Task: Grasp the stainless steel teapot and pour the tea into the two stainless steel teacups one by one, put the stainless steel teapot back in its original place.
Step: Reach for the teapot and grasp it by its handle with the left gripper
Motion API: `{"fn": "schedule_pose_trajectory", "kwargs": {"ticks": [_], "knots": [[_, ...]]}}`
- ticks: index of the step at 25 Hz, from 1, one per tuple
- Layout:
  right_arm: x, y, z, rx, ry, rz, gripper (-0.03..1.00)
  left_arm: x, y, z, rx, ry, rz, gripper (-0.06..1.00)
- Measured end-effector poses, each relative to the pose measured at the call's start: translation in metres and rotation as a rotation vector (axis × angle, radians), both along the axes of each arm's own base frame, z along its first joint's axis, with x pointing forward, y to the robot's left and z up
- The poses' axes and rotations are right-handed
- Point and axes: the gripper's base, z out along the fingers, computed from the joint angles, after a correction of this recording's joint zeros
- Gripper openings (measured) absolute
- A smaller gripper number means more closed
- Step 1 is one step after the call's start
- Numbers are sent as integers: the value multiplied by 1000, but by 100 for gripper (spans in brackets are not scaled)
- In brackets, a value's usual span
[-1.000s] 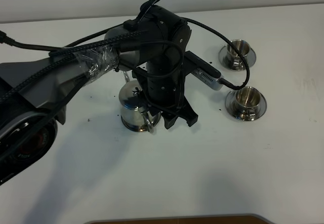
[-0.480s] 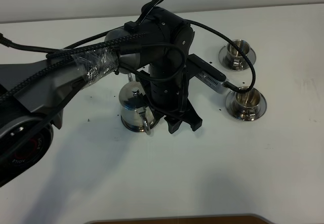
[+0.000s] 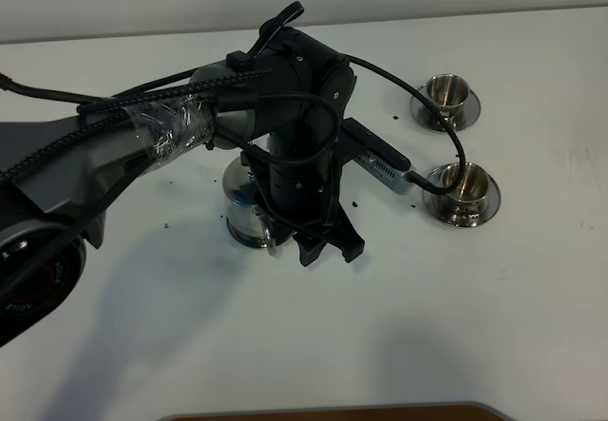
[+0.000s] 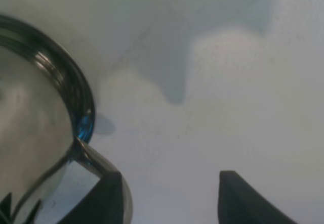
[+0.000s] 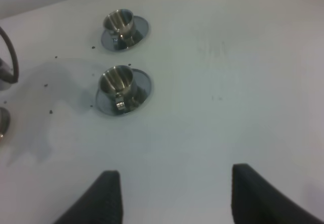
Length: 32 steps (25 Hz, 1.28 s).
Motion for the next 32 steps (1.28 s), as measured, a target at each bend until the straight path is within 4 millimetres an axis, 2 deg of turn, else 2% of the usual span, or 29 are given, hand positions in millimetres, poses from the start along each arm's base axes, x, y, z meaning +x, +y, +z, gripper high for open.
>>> {"fn": "schedule_pose_trajectory", "kwargs": {"ticks": [7,12,19,24,27,29,32], "knots": [[0,0,0,-4,-2,3,48,-8,9,-10,45,34,-6,48],[0,0,0,-3,-2,3,48,-12,12,-8,48,39,-3,48],[0,0,0,-1,-3,4,48,-19,11,33,-55,-6,83,48],[0,0,0,-1,-3,4,48,-24,19,73,-96,-113,240,48],[0,0,0,-1,-3,4,48,-28,24,90,-116,-161,354,48],[0,0,0,-1,-3,4,48,-28,27,97,-125,-179,418,48],[0,0,0,-1,-3,4,48,-29,39,95,-122,-150,518,48]]}}
